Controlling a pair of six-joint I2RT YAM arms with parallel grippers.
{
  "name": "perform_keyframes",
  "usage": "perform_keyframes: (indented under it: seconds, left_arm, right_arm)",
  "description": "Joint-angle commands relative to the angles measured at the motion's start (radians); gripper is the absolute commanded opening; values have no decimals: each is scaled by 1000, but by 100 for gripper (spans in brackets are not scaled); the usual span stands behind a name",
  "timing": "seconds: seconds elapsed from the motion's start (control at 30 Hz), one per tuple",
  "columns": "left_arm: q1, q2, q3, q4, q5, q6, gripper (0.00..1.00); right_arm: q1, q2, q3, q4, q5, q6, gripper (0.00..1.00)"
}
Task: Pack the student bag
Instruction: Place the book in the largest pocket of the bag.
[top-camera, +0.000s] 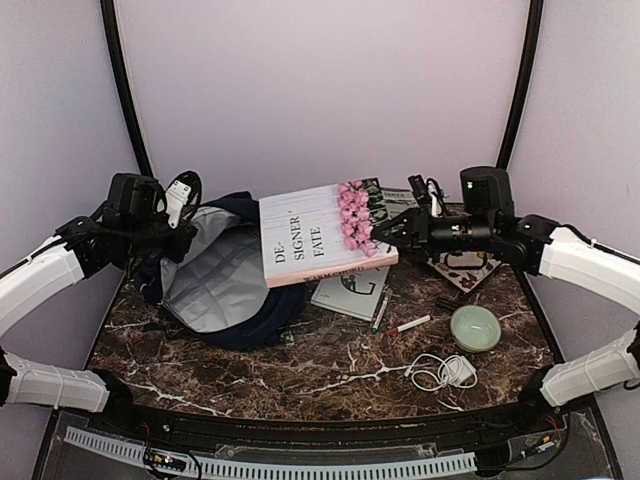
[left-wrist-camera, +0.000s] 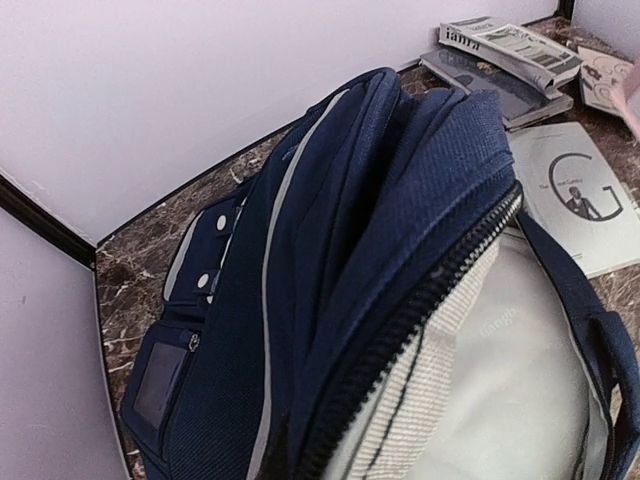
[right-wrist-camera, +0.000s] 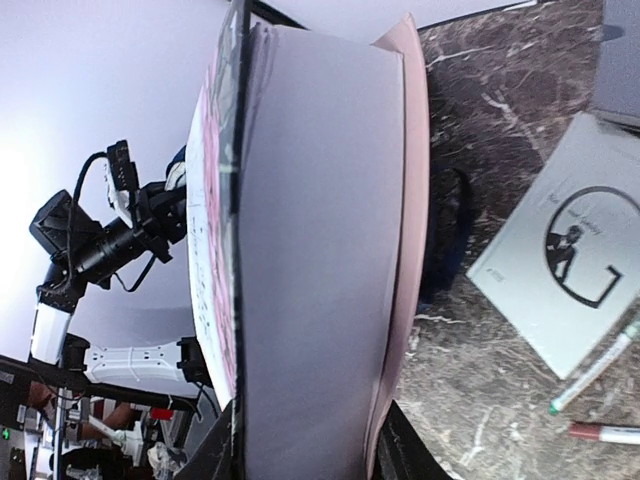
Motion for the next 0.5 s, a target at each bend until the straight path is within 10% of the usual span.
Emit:
perform_keyframes:
  seconds: [0.0, 0.47]
  left_arm:
    - [-5, -2, 35, 216, 105, -131, 0]
    - [-6, -80, -133, 501, 123, -211, 0]
  right_arm:
    - [124, 130, 26, 263, 90, 171, 21]
    - [281, 522, 98, 573, 344, 444, 21]
